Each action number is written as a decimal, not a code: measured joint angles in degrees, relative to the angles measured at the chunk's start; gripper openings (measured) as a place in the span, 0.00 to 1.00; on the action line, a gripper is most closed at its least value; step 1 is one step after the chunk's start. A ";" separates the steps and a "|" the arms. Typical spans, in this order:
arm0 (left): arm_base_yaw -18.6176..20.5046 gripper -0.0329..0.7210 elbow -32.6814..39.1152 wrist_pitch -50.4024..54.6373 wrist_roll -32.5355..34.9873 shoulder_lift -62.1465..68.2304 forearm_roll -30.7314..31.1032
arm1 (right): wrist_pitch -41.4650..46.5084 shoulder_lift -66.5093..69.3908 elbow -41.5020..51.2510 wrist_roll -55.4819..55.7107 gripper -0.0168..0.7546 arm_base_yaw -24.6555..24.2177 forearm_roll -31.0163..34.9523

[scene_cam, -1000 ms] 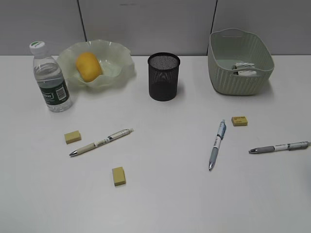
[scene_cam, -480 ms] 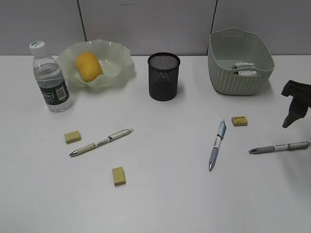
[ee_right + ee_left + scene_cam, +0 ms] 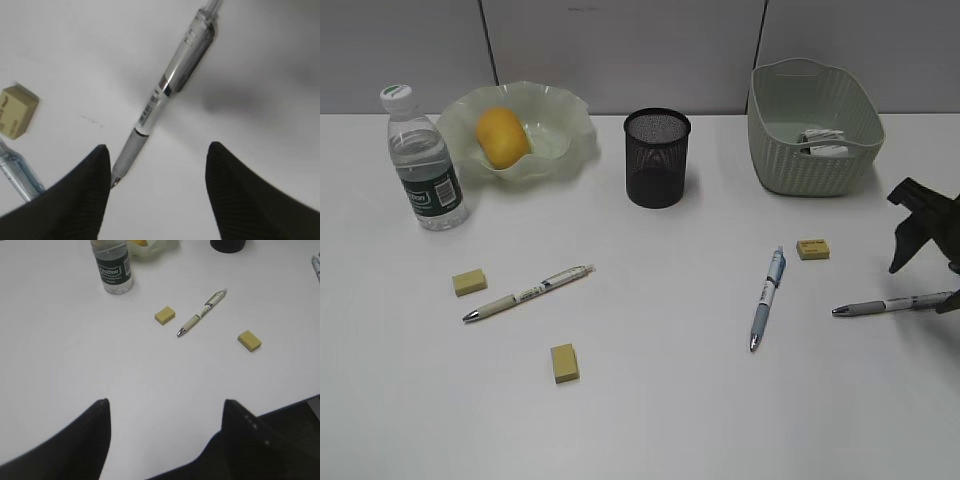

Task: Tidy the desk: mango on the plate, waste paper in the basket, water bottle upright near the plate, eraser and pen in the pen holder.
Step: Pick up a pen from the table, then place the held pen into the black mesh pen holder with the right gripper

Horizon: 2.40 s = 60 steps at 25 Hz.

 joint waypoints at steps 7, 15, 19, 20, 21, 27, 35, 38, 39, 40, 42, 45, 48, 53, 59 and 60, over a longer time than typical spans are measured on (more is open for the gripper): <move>0.00 0.74 0.00 0.00 0.00 0.00 0.00 | -0.05 5.78 -3.59 1.17 0.64 0.00 0.00; 0.00 0.74 0.00 0.00 0.00 0.00 0.00 | 2.30 11.09 -7.63 1.24 0.64 -0.11 -0.07; 0.00 0.74 0.00 0.00 0.00 0.00 0.00 | 2.81 11.95 -7.76 1.40 0.64 -0.11 0.03; 0.00 0.74 0.00 0.00 0.00 0.00 0.00 | 2.86 12.26 -7.77 1.40 0.64 -0.11 0.03; 0.00 0.74 0.00 0.00 0.00 0.00 0.00 | 2.86 12.62 -7.77 1.44 0.64 -0.11 0.03; 0.00 0.74 0.00 0.00 0.00 0.00 0.00 | 2.86 14.40 -7.95 1.52 0.62 -0.11 0.23; 0.00 0.74 0.00 0.00 0.00 0.00 0.00 | 2.38 14.50 -7.95 1.54 0.27 -0.18 -0.58; 0.00 0.74 0.00 0.00 0.00 0.00 0.00 | 2.38 14.50 -7.95 1.54 0.23 -0.18 -1.25; 0.00 0.74 0.00 0.00 0.00 0.00 0.00 | 2.38 14.50 -7.95 1.46 0.23 -0.18 -1.37; 0.00 0.74 0.00 0.00 0.00 0.00 0.00 | 2.38 14.50 -7.95 1.18 0.22 -0.18 -1.48; 0.00 0.73 0.00 0.00 0.00 0.00 0.00 | 2.43 14.50 -7.95 0.18 0.20 -0.18 -1.54; 0.00 0.73 0.00 0.00 0.00 0.00 0.00 | 3.05 14.62 -8.30 -1.80 0.19 -0.18 -1.60; 0.00 0.73 0.00 0.00 0.00 0.00 0.00 | 5.10 14.74 -8.95 -4.22 0.18 -0.18 -1.79; 0.00 0.73 0.04 0.00 0.00 0.00 0.00 | 6.16 12.43 -9.32 -7.42 0.18 -0.18 -2.38; 0.00 0.73 0.04 0.00 0.00 0.00 0.00 | 5.64 5.11 -9.32 -13.58 0.18 -0.18 -5.77; 0.00 0.73 0.04 0.00 0.00 0.00 0.00 | 5.43 3.84 -9.32 -14.41 0.18 -0.18 -6.05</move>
